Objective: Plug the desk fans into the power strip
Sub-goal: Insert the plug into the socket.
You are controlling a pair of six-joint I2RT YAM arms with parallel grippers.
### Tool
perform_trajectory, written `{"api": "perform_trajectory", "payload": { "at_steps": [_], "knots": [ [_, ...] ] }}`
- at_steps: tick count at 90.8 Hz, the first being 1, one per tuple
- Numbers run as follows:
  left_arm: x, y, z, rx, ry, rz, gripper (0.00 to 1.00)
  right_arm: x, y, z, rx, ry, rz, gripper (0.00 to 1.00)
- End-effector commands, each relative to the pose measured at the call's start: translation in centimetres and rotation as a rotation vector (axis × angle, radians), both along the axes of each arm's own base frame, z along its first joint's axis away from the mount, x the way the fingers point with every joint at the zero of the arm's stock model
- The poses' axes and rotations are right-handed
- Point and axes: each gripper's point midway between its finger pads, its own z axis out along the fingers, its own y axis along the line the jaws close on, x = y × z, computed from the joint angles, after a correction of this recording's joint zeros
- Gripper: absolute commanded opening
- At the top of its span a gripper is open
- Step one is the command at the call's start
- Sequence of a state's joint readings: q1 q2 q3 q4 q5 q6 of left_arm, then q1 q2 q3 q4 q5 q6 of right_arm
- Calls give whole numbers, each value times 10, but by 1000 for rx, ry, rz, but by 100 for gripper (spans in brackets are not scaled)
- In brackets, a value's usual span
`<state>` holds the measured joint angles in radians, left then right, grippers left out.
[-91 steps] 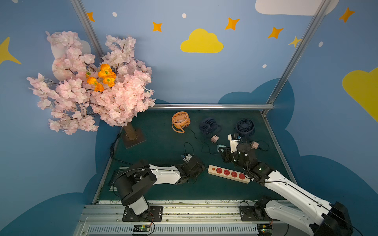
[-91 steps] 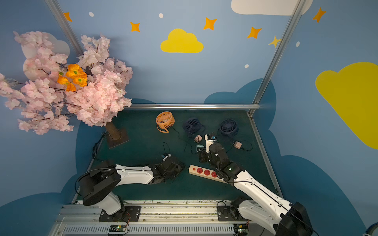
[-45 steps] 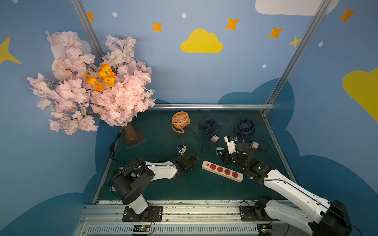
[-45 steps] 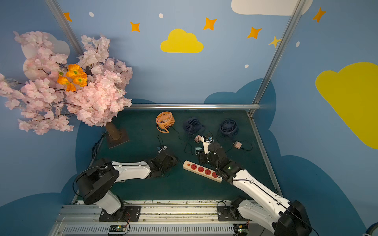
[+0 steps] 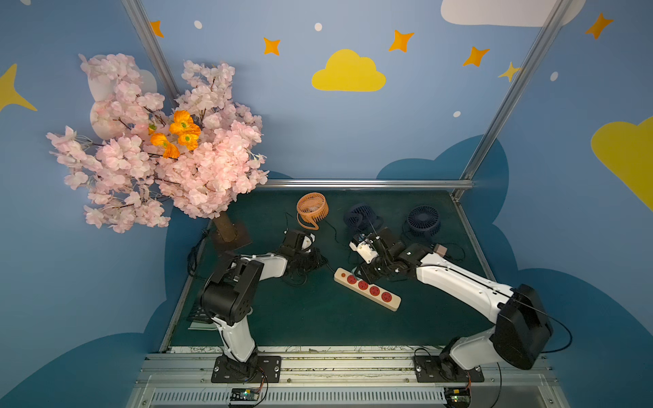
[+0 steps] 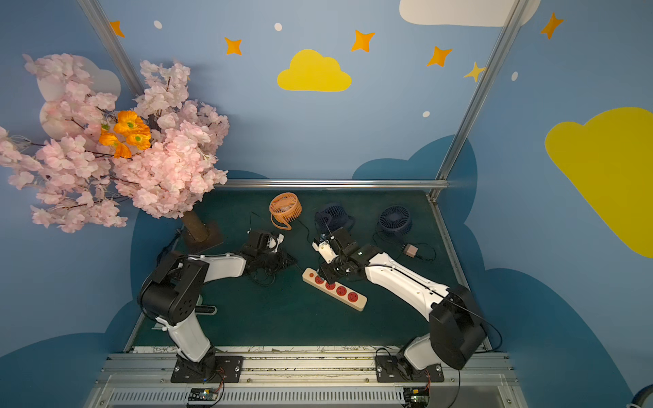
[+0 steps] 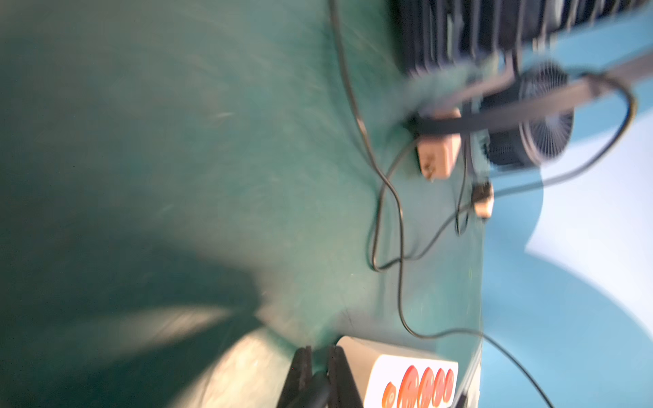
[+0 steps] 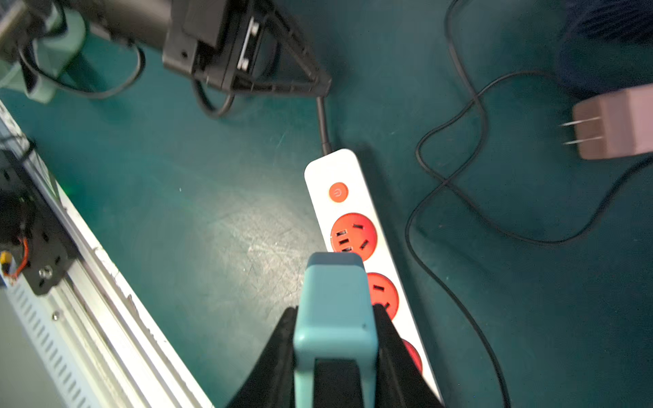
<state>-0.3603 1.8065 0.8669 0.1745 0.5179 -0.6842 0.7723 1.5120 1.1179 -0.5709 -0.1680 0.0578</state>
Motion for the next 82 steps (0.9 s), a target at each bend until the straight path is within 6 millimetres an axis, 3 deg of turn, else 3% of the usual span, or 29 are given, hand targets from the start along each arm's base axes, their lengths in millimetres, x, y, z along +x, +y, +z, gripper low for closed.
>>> {"api": "perform_trajectory", "payload": {
  "at_steps": [1,22,82],
  "knots": [
    [-15,-14,10,-32,-36,-216,2,-9,3,-3,-105,50,107,0],
    [-4,-5,9,7,-55,-249,2,0,1,-13,-293,66,230,0],
    [1,-1,5,9,-50,-231,2,3,24,-28,-269,79,291,0]
  ]
}}
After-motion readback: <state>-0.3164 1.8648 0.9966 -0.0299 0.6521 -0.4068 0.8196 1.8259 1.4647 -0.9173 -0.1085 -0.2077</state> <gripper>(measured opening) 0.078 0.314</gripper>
